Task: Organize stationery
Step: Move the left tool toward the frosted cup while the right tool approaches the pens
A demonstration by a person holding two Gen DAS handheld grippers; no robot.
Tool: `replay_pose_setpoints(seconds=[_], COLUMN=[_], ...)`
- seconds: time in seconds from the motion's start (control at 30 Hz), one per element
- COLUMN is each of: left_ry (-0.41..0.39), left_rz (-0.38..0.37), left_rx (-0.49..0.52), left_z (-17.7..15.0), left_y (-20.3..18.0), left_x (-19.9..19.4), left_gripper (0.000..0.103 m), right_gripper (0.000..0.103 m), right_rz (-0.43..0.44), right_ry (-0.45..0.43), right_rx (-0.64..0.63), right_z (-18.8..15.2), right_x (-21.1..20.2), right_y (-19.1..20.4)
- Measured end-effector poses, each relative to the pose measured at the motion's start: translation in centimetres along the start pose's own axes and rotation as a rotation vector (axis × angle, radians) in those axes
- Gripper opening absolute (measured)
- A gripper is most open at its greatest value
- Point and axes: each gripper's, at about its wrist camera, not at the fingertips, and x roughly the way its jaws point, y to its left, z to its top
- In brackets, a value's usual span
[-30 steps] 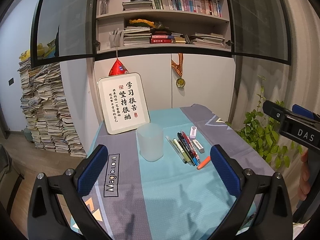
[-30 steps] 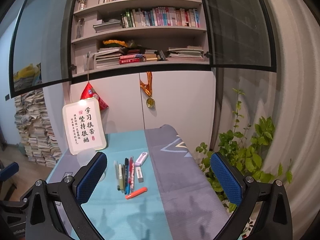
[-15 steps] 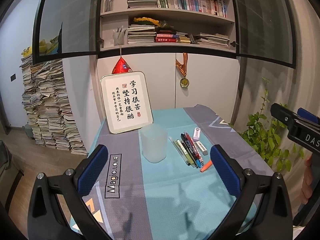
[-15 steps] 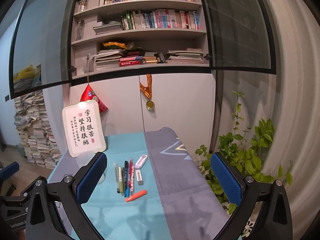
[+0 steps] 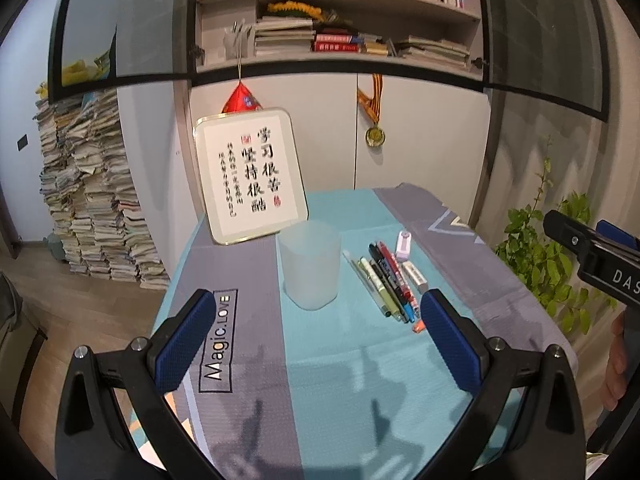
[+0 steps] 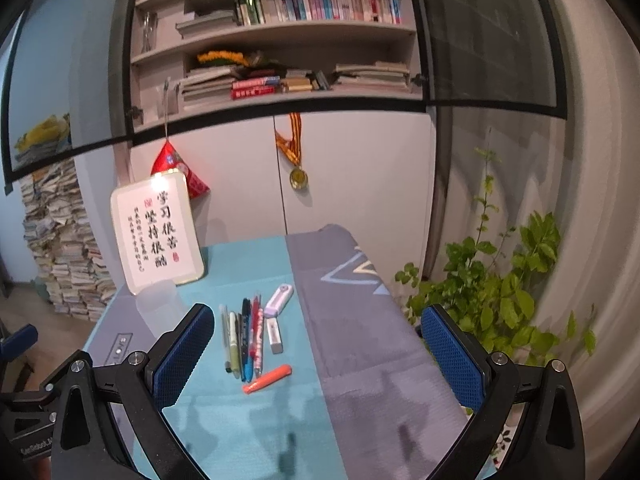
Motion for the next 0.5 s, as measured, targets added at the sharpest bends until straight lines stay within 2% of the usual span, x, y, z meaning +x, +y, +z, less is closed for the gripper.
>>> replay_pose_setpoints(seconds=[0.37,0.4,0.5], left_ry=[0.089,0.099,0.128], left_rz=[0.011,0.009,0.011], left_rx=[-0.035,-0.04,-0.059], left_z=[-0.4,-0.4,-0.6], left_y=[1.6,1.8,2.5], left_x=[4.7,5.2,6.8], left_gripper=[0.102,0.102,0.102], right_gripper=[0.102,0.1,0.08], right_rz=[-0.002,-0.006,0.013], right_ry=[0.106,0.119,0.178], right_rx=[-0.01,-0.008,-0.013], right_z=[-0.5,-0.6,-0.9], right_x=[5.1,5.7,7.7], right_y=[0.7,0.7,0.8])
